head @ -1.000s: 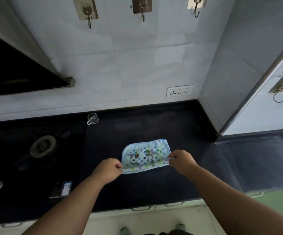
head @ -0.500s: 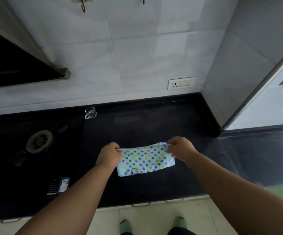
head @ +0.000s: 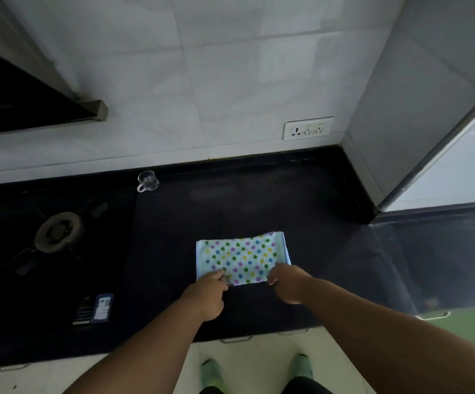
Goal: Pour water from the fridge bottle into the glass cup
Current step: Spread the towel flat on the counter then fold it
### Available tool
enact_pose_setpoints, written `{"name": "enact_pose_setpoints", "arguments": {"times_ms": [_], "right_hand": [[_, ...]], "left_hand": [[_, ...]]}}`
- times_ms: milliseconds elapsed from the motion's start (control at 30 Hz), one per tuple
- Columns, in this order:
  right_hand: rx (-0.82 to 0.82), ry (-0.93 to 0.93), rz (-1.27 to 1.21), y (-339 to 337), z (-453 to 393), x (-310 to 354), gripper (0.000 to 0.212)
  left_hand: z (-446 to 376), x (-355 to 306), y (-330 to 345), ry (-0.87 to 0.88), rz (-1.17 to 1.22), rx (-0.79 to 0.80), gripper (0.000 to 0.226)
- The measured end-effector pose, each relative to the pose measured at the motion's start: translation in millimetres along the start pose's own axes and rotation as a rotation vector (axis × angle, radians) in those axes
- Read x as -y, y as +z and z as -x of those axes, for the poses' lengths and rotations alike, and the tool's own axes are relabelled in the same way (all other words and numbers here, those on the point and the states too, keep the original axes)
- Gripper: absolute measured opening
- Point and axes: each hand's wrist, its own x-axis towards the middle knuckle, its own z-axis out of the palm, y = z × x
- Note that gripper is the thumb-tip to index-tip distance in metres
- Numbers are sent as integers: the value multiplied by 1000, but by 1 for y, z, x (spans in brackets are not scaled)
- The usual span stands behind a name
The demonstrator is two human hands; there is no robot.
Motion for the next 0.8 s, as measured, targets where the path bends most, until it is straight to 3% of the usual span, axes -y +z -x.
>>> {"name": "enact_pose_setpoints", "arguments": {"times_ms": [167,333,533,700,800], "right_hand": [[-24,34,35,9,-4,3,46],[-30,-74,127,7,0,5,53],[-195,-129,-90,-13,19,28,57],[-375,-91,-299,-49,32,46,25],[-495,-130,-374,-79,44,55,23]], "left_hand": [[6,-5,-5,-7,-158,-32,66],[14,-14,-25,45,-176,-427,43],[30,-37,-79,102,9,-580,17],[56,-61,-138,125,328,-672,19],[72,-65,-173,177,308,-702,26]]}}
